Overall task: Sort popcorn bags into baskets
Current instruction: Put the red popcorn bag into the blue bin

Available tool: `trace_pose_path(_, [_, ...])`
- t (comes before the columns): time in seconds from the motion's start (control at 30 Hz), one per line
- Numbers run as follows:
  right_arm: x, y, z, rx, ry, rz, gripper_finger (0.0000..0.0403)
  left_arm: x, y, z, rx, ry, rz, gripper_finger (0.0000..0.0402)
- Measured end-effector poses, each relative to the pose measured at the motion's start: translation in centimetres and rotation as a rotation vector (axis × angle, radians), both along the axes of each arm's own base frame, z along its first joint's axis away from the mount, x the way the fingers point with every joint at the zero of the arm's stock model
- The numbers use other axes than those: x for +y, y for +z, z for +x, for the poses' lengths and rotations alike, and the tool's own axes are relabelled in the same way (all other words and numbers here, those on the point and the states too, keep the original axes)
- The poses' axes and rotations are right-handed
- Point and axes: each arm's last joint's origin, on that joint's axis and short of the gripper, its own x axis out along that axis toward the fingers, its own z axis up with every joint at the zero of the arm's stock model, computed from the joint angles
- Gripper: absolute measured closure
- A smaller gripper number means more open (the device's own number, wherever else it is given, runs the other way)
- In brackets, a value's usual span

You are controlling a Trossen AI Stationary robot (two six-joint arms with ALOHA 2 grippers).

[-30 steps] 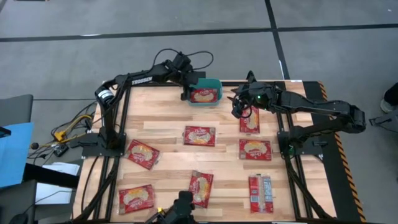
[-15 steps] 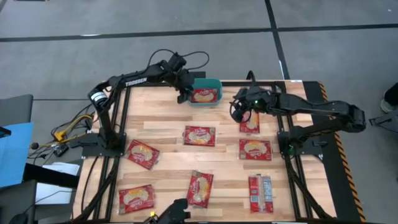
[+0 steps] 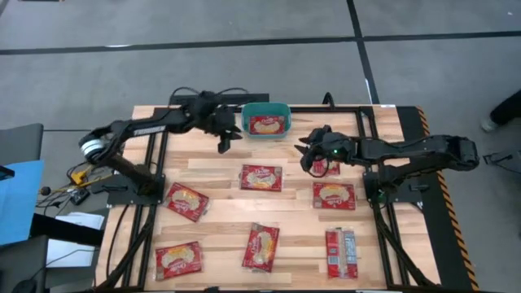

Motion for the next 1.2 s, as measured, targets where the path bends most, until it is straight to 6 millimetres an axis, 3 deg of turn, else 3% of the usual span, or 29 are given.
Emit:
trace_pose_path(0.23, [1.3, -0.9, 0.5, -0.171, 0.148, 0.015, 0.0217, -4.1, -0.9, -2.9, -0.119, 0.031, -0.053, 0.0282])
trace_pose_path(0.5, [3.6, -4.2, 3.0, -0.126, 0.260, 0.035, 0.0214, -8.0, -3.2, -4.5, -0.099, 0.102, -0.107, 0.0282])
trace_pose_path(0.73, [4.5, -6.4, 5.2, -0.115, 0.293, 0.039, 0.0223, -10.3, -2.8, -5.0, -0.089, 0.128, -0.131, 0.0282])
trace_pose_path(1.0, [4.0, -5.6, 6.1, -0.139, 0.256, 0.024, 0.0233, -11.6, -3.8, -5.7, 0.012, 0.234, -0.103, 0.0282])
trace_pose_path(1.2, [0.7, -4.7, 6.3, -0.124, 0.162, 0.062, 0.0232, -11.8, -4.3, -5.6, -0.036, 0.253, -0.117, 0.0282])
